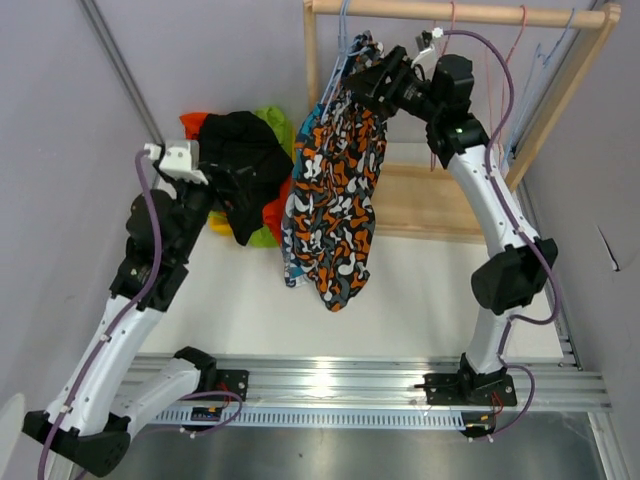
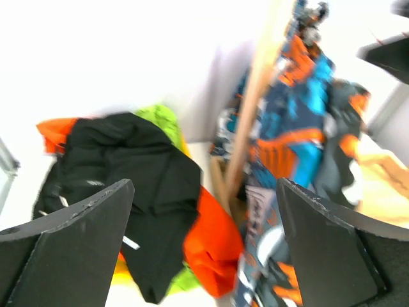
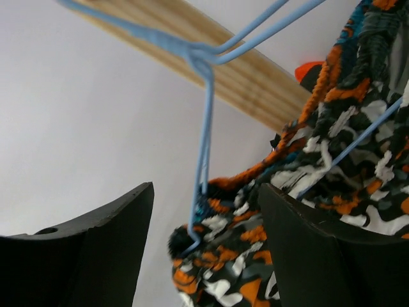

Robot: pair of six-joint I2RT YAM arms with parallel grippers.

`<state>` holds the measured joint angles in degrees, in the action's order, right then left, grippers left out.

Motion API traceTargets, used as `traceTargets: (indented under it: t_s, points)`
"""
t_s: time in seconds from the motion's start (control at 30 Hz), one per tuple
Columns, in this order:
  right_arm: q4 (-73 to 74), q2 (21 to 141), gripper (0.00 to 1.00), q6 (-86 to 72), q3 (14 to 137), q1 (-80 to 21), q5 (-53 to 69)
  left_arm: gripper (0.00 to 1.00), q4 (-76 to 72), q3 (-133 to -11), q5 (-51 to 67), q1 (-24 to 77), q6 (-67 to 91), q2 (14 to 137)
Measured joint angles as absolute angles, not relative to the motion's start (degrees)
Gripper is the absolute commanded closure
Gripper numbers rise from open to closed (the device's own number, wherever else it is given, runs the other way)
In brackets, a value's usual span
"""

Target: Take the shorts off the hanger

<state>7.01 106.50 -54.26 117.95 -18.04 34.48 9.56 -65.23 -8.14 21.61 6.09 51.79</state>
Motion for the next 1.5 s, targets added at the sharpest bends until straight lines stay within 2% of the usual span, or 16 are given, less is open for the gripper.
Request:
traceTargets:
  t_s: [0.13,0.27,0.3,0.37,0.4,0.5,0.67,0.77,1.13,1.5]
  points:
    - [7.81,111.39,0.31,-54.28,123.11,-19.68,32.95,0.01,10.26,-57.32,-8.16,22.74,7.81,48.49]
    - [8.71,113.86,0.44,-54.02,127.44,-21.74,31.7,0.01,13.34,-53.01,-8.27,22.87,8.23,48.45]
    - [8.8,114.02,0.48,-53.89,128.01,-22.17,31.33,0.01,13.91,-52.82,-8.27,22.92,8.27,48.42]
    - [8.99,114.02,0.63,-53.52,128.9,-23.05,30.5,0.01,14.11,-52.82,-8.29,22.98,8.56,48.29]
    - [9.21,114.02,0.76,-53.39,129.14,-23.38,30.13,0.01,14.09,-52.82,-8.34,23.0,8.56,48.07]
    - [10.07,114.06,0.88,-52.93,129.21,-24.18,28.84,0.01,14.06,-52.82,-8.38,23.03,8.58,47.51]
    - [12.73,114.06,0.89,-52.62,129.21,-24.6,25.89,0.01,14.02,-52.8,-8.38,23.03,8.58,47.18]
    - [13.17,113.89,1.0,-51.92,129.05,-24.64,24.82,0.01,13.85,-52.34,-8.38,23.03,8.58,47.16]
    - [18.24,109.43,1.0,-48.93,127.39,-24.67,21.34,0.01,14.11,-52.58,-7.57,23.51,8.56,47.53]
    - [22.9,102.89,1.0,-47.59,127.39,-22.26,20.18,0.01,14.17,-66.02,-8.62,38.46,6.31,53.06]
